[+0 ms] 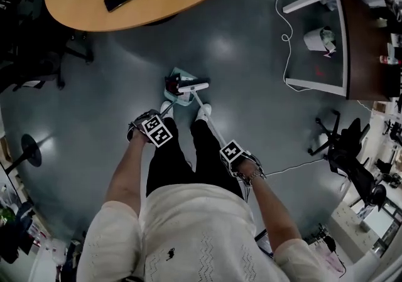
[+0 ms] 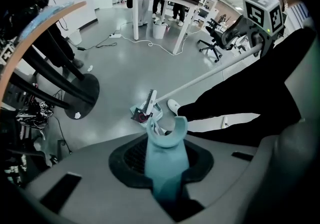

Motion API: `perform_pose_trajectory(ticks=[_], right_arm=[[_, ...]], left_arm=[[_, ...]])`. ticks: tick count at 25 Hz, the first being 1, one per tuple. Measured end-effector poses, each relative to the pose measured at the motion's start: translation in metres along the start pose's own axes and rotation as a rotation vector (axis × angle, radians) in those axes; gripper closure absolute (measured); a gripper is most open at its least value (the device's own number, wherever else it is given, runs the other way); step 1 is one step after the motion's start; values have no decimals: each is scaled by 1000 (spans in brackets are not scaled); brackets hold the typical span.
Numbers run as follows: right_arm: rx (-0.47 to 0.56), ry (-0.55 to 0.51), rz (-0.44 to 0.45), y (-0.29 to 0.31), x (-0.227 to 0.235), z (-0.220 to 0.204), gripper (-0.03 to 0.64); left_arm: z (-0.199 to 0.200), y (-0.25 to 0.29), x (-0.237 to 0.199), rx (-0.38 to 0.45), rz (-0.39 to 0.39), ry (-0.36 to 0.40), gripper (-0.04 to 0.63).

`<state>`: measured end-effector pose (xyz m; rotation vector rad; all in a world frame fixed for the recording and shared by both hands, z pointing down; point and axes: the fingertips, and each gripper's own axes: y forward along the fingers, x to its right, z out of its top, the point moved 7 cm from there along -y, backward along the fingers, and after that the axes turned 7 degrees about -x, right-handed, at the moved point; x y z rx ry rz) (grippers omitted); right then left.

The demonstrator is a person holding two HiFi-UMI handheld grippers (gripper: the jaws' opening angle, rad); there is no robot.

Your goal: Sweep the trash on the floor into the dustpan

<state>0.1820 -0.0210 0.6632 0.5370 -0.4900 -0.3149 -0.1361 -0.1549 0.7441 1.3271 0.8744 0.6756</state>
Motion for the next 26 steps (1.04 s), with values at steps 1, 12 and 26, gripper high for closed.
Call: perform_pose_trajectory(ticks=[1, 12, 26], right_arm=[[-1, 21, 10, 0, -6, 0, 507], [56, 127, 112, 17, -44, 12, 517], [64, 142, 132, 28, -58, 21, 520]], left_arm=[[-1, 0, -3, -3, 0, 10, 503], [-8, -2, -14, -44, 28, 116, 503], [-9, -2, -22, -45, 13, 128, 503]])
